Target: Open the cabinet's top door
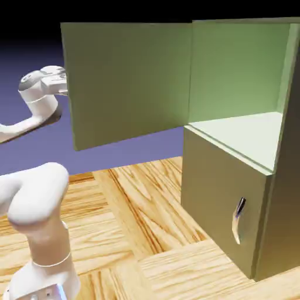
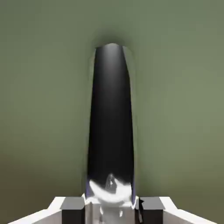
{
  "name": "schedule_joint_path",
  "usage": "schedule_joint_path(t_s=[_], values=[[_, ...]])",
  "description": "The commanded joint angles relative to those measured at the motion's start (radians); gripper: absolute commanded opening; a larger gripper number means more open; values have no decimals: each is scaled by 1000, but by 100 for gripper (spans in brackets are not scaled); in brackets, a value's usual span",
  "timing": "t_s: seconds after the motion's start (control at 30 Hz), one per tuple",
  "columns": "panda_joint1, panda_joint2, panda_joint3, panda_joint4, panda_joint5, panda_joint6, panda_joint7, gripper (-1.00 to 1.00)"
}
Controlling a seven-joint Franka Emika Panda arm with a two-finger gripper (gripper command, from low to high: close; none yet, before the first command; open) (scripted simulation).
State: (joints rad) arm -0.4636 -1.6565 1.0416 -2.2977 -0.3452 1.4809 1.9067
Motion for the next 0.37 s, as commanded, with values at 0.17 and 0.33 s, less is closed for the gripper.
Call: schedule_joint_path(t_s=[0.17,0.33], values=[[-166,-106,-12,133,88,-84,-114,-100],[-303,-105,-11,314,100,-227,-153,-100]])
